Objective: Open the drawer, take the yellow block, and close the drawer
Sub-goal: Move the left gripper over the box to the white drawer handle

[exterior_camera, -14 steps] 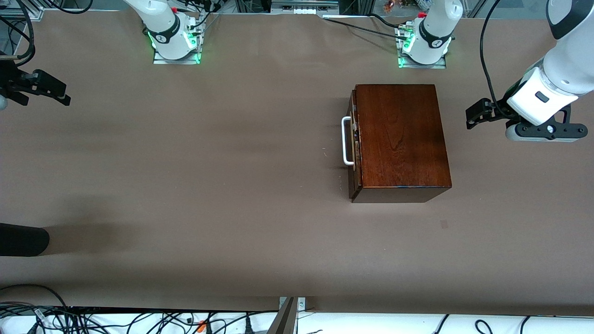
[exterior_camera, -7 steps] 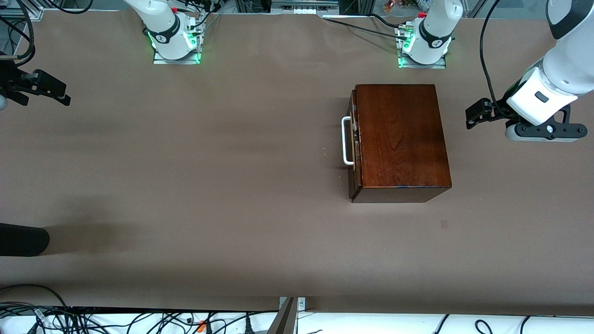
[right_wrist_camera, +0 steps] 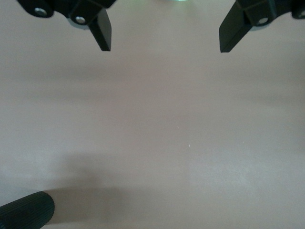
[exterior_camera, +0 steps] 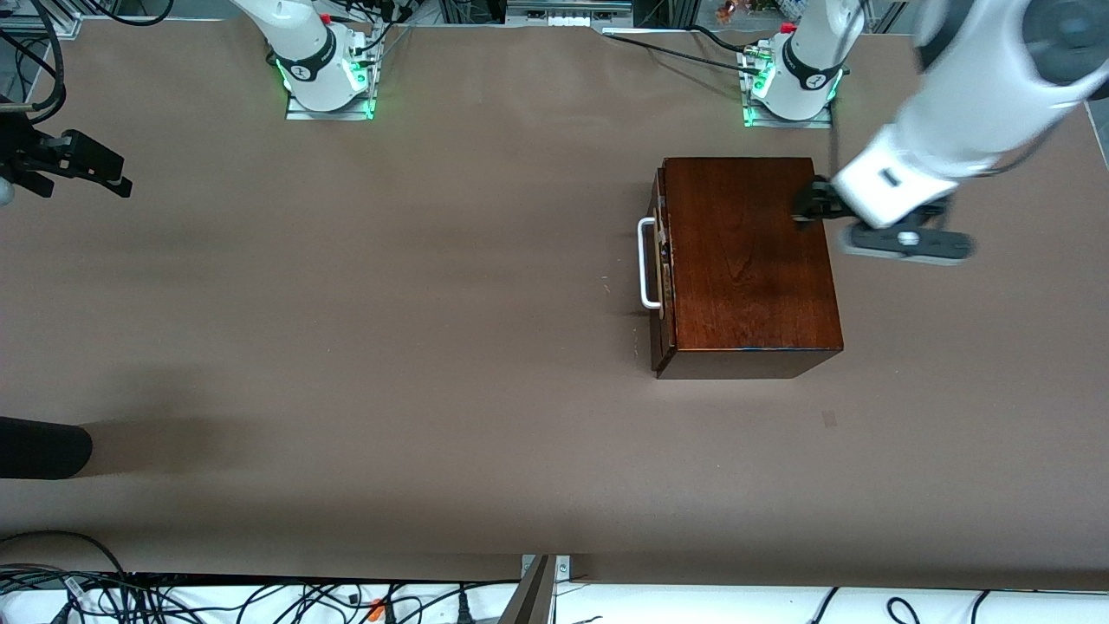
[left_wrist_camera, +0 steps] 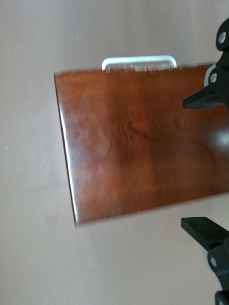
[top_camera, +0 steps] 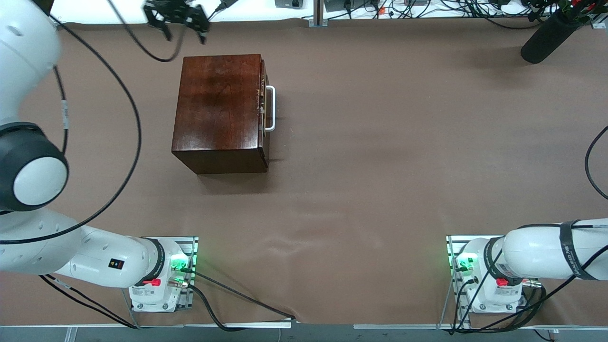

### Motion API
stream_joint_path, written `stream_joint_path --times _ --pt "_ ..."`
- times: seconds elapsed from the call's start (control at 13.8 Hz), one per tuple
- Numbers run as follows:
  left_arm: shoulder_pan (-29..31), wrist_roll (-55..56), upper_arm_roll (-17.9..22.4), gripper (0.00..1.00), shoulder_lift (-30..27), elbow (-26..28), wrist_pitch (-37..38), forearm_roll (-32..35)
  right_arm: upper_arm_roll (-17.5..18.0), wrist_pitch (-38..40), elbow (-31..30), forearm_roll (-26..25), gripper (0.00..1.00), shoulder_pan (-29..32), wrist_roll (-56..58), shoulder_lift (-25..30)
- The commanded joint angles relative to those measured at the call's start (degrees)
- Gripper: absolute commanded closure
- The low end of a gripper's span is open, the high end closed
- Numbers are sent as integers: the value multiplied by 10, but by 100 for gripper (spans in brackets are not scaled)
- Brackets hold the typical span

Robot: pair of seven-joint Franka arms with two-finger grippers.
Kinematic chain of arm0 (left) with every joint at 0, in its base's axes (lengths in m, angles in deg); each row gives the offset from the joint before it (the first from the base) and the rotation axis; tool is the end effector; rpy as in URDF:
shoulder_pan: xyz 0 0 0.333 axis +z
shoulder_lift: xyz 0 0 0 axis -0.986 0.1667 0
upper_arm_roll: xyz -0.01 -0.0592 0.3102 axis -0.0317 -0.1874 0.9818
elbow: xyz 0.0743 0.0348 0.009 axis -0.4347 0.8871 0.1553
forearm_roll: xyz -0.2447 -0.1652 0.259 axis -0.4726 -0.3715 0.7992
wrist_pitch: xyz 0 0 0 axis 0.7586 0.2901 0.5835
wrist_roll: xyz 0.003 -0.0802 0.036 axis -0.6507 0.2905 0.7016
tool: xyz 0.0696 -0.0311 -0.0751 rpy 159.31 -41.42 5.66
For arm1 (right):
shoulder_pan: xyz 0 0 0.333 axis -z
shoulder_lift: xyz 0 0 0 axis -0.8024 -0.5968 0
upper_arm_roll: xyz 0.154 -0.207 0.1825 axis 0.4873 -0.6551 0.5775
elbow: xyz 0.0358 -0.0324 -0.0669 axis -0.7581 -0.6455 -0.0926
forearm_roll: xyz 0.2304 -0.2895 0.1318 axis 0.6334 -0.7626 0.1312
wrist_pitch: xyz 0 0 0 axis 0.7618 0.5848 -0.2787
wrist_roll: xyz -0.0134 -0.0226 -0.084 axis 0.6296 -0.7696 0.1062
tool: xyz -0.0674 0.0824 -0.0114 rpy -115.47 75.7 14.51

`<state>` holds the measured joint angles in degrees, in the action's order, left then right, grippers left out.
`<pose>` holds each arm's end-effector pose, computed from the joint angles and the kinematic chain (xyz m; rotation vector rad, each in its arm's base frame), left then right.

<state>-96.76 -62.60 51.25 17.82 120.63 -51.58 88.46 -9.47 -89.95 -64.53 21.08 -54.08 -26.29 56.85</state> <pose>0.5533 -0.1993 0.5508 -3.1198 0.1546 0.1574 0.5393 -0.0227 0.6227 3.1339 0.0195 -0.0509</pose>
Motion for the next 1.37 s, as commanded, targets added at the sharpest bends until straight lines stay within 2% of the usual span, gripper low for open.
stream_joint_path --times 0.0,0.22,0.43,0.58,0.79,1.3 --pt "-64 78 6 0 67 -63 9 -10 8 0 -1 -3 0 9 8 7" --pt "-140 173 6 0 140 -106 1 -5 8 0 -1 -3 0 9 8 7" --pt "-190 216 6 0 190 -106 -69 34 8 1 -1 -3 0 9 8 8" --pt "-213 235 6 0 217 -104 -78 70 8 1 -1 -3 0 9 8 7" --pt "-225 236 6 0 236 -103 -89 114 8 1 -1 -3 0 9 8 7" --pt "-238 237 4 0 251 -59 -108 112 8 1 -1 -3 0 9 8 8"
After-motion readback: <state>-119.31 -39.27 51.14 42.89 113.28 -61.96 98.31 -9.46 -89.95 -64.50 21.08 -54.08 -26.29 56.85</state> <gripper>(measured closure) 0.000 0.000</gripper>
